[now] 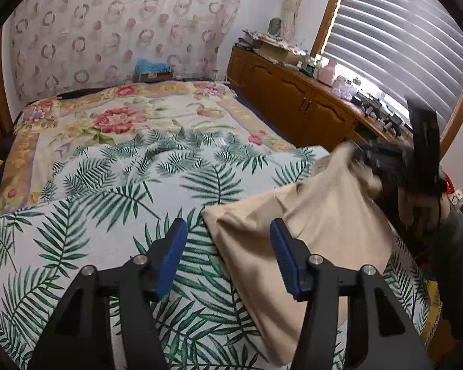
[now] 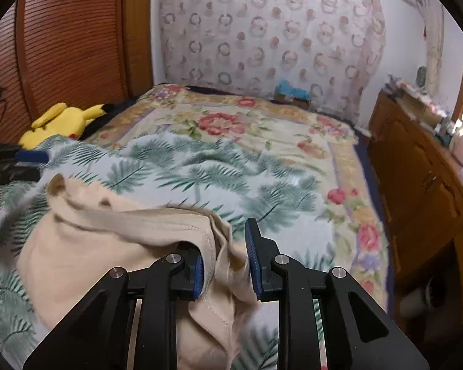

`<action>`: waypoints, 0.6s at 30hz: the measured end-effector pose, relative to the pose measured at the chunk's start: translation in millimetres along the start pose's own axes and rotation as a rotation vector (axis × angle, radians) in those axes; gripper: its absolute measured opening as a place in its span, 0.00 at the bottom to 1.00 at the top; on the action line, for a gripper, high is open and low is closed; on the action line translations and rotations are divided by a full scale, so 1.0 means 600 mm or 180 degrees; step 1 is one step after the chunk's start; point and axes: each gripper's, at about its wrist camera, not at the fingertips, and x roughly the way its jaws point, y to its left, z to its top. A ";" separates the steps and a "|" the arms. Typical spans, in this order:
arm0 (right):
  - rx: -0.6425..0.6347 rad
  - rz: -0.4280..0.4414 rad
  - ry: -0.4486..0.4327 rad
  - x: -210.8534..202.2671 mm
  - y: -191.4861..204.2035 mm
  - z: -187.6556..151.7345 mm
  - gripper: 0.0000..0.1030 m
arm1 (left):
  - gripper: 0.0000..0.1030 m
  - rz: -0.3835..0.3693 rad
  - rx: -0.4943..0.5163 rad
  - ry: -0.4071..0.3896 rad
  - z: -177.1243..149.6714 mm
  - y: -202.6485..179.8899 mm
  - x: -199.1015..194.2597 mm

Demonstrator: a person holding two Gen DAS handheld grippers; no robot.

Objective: Fold small clothes

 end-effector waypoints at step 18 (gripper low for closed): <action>0.0426 -0.0116 0.0240 -0.045 -0.029 -0.042 0.61 | 0.53 0.0062 0.0085 0.0324 0.007 0.003 0.098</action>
